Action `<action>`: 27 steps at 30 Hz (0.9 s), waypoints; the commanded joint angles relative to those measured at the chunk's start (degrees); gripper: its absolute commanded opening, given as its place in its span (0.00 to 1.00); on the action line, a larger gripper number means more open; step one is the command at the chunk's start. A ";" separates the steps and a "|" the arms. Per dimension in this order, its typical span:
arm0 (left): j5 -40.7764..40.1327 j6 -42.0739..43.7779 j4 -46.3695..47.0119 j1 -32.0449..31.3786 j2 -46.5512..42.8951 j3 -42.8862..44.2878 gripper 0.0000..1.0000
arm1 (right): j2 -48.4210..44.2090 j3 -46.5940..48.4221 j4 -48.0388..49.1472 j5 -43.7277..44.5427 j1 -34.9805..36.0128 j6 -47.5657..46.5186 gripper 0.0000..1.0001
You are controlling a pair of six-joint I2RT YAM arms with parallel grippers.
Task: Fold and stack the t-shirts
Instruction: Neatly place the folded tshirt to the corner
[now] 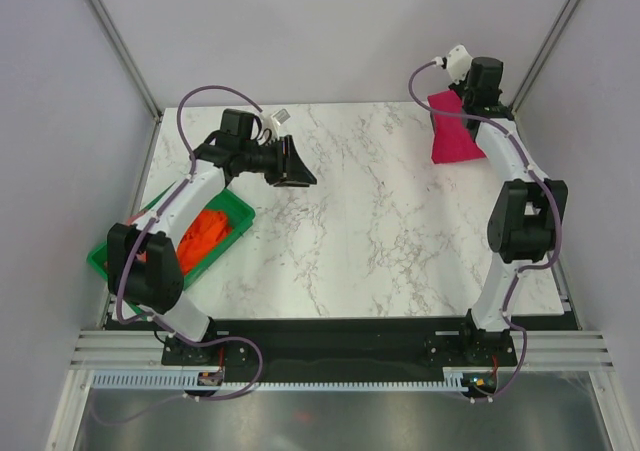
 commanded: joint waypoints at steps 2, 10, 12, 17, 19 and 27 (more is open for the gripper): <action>1.51 1.68 0.61 -0.71 -2.95 -0.39 0.44 | 4.44 5.28 7.11 -3.57 -2.78 -2.15 0.00; 0.98 2.03 0.61 -1.68 -2.69 -0.75 0.44 | 13.67 11.87 11.85 -4.96 -4.89 -2.24 0.00; 0.72 2.12 0.52 -1.77 -2.86 -0.83 0.44 | 16.22 12.92 12.74 -7.16 -5.68 -2.07 0.00; -0.24 2.47 0.61 -2.21 -3.39 -1.45 0.44 | 21.31 15.21 17.83 -6.74 -7.09 -2.95 0.00; -0.51 2.47 0.61 -2.30 -3.39 -1.62 0.45 | 22.46 17.66 18.02 -7.00 -7.35 -2.68 0.00; -1.39 2.47 0.61 -2.47 -3.13 -1.36 0.45 | 28.77 17.85 29.49 -2.90 -7.26 -3.13 0.12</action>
